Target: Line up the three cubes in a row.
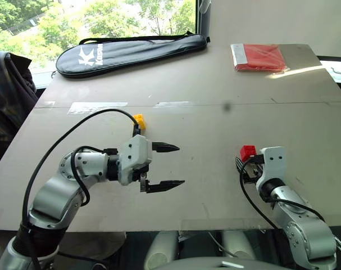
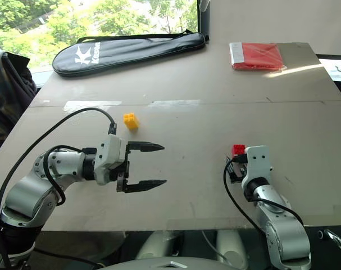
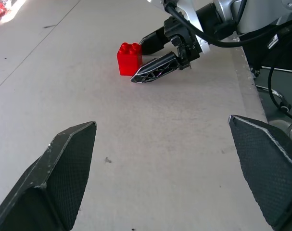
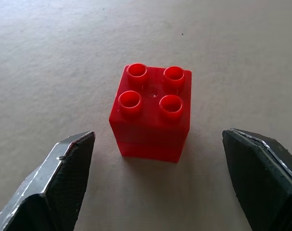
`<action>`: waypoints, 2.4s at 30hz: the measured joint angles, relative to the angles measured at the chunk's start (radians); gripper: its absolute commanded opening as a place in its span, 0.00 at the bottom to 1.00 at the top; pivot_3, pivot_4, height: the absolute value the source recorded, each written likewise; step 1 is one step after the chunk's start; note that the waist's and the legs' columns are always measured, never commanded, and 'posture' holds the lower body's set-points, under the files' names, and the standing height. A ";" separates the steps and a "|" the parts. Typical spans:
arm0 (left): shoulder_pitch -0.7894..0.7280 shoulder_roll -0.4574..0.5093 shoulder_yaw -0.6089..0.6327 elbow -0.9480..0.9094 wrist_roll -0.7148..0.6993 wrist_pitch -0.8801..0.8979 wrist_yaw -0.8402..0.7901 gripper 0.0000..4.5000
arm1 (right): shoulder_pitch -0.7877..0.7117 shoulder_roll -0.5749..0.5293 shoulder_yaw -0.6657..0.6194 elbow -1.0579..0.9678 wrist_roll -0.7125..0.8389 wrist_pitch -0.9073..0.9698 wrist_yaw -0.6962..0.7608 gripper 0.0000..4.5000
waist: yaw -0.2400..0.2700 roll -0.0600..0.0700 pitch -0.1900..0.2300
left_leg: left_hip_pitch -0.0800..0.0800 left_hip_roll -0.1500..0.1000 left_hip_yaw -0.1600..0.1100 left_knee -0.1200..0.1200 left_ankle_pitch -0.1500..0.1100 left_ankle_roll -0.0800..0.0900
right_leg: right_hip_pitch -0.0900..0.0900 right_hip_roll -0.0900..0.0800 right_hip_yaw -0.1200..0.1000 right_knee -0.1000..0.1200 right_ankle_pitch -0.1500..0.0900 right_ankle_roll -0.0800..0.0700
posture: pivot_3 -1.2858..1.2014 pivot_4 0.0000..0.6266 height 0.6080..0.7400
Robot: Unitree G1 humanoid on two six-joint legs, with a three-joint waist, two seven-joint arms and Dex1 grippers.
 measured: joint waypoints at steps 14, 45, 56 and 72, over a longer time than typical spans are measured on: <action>0.314 -0.261 0.160 -0.031 0.071 -0.122 0.314 1.00 | 0.102 -0.363 -0.332 0.139 0.339 -0.352 0.721 0.97 | 0.003 -0.003 0.001 | 0.003 0.003 0.001 0.001 -0.002 0.004 | 0.004 0.001 0.000 -0.001 0.001 0.000 | 0.52 0.24 0.94; 0.417 -0.255 0.450 0.595 0.160 -0.561 0.214 1.00 | 0.005 -0.353 -0.367 0.501 0.582 -0.788 1.370 0.97 | 0.030 -0.010 0.000 | 0.002 0.004 -0.001 0.001 -0.003 0.004 | 0.005 -0.004 -0.004 -0.003 0.002 -0.001 | 0.52 0.24 0.94; 0.243 -0.195 0.383 0.733 0.200 -0.540 0.218 1.00 | 0.003 -0.351 -0.357 0.491 0.581 -0.784 1.330 0.97 | 0.028 -0.010 0.000 | 0.002 0.003 -0.001 0.001 -0.003 0.004 | 0.004 -0.004 -0.004 -0.003 0.003 -0.001 | 0.52 0.24 0.94; 0.222 -0.186 0.358 0.748 0.184 -0.528 0.150 0.29 | -0.004 -0.337 -0.355 0.490 0.602 -0.781 1.333 1.00 | 0.029 -0.010 0.000 | 0.002 0.003 0.000 0.001 -0.003 0.004 | 0.004 -0.005 -0.003 -0.003 0.003 -0.001 | 0.52 0.24 0.94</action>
